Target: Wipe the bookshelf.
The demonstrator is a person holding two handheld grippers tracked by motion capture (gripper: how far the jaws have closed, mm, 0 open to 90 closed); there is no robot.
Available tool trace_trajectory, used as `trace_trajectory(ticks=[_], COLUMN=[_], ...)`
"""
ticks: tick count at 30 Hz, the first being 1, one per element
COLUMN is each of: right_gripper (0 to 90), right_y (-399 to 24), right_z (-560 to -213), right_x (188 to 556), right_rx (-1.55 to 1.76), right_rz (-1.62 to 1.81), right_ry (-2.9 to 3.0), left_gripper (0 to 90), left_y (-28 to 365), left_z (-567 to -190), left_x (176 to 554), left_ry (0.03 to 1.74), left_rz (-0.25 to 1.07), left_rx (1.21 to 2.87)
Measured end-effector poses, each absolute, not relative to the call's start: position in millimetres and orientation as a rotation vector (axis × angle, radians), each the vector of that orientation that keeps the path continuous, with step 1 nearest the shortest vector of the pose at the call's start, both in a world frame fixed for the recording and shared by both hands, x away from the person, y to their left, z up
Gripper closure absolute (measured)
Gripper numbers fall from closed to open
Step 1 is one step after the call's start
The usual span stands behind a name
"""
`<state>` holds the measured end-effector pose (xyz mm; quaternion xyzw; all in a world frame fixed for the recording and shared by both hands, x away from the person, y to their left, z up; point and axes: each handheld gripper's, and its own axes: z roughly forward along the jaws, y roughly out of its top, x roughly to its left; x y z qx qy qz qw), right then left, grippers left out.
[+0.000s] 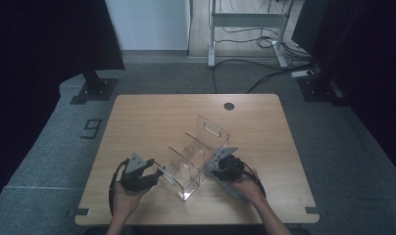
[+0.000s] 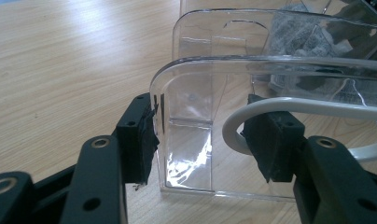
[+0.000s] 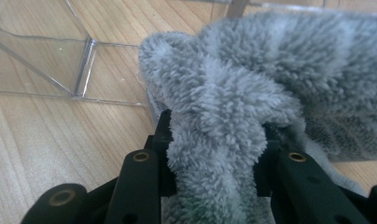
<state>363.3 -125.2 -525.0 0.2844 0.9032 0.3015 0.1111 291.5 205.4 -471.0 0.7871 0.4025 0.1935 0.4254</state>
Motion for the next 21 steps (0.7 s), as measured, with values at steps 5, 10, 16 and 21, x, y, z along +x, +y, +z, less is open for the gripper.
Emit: trace_trajectory(ticks=[5, 10, 16, 21], right_gripper=[62.8, 62.8, 63.2, 63.3], right_y=[-125.3, -130.8, -143.8, -157.8], right_z=[-524.3, -519.9, -511.2, -504.4], right_x=[362.7, 359.2, 350.5, 343.1], right_rx=[0.841, 0.847, 0.873, 0.887], right_rz=[0.868, 0.845, 0.864, 0.883], right_ry=[2.652, 2.651, 2.651, 2.648], left_gripper=[45.4, 45.3, 45.2, 45.2], left_y=[205.9, 206.2, 206.3, 206.8], left_z=[-471.4, -471.7, -471.6, -471.6], left_x=[291.6, 291.7, 291.7, 292.0], left_ry=[1.013, 1.016, 1.017, 1.017], left_rz=[0.487, 0.484, 0.483, 0.482], left_rx=[1.963, 1.957, 1.958, 1.957])
